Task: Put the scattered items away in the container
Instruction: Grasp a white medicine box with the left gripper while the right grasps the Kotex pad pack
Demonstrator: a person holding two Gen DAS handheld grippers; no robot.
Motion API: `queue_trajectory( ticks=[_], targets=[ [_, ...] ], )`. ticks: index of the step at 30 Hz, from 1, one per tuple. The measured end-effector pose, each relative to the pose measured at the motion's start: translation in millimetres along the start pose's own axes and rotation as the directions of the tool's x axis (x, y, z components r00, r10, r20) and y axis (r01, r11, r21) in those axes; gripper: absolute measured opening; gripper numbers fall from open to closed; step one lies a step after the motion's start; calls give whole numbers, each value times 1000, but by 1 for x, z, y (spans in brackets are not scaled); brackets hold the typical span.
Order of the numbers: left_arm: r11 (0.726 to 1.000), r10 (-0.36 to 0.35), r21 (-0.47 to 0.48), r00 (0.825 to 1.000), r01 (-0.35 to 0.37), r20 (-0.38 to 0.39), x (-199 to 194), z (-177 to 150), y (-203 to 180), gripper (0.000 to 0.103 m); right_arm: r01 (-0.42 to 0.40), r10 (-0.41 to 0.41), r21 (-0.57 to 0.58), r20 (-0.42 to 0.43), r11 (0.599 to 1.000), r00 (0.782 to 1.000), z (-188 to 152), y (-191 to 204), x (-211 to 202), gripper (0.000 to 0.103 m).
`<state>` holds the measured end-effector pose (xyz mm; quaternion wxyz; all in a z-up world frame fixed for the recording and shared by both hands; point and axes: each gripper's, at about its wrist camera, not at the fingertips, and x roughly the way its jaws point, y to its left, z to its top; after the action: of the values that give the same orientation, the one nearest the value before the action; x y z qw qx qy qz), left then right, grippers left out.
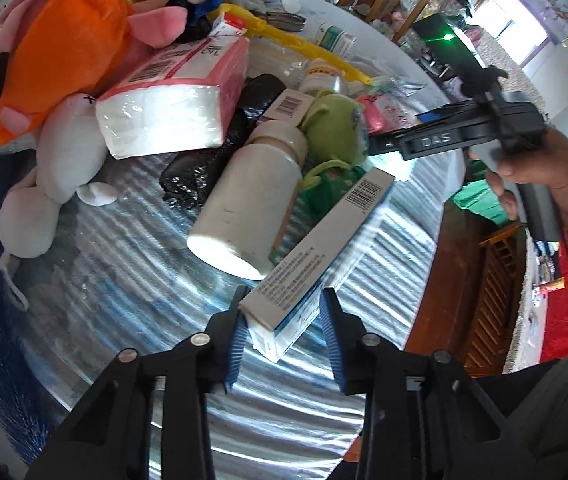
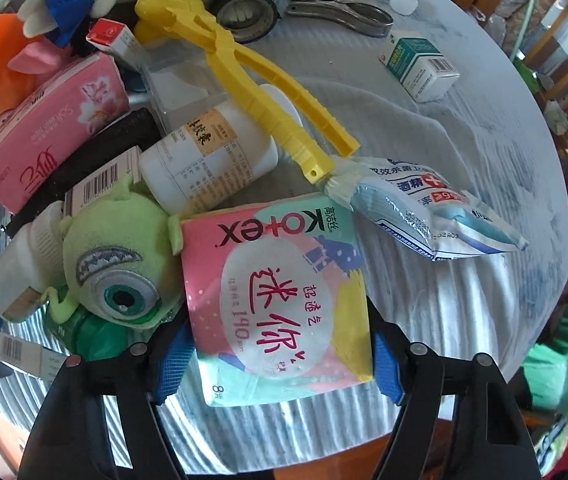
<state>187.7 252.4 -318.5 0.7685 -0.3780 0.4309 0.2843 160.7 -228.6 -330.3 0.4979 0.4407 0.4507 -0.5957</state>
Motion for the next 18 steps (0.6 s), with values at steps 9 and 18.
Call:
queue_trajectory(
  ticks=[9, 18],
  targets=[
    [999, -38, 29, 998, 37, 58, -23, 2, -14, 24, -2, 1, 30, 20, 1000, 1000, -15, -5, -22, 68],
    [996, -74, 58, 992, 69, 104, -44, 9, -33, 16, -12, 10, 43, 41, 999, 999, -31, -7, -49, 68]
  ],
)
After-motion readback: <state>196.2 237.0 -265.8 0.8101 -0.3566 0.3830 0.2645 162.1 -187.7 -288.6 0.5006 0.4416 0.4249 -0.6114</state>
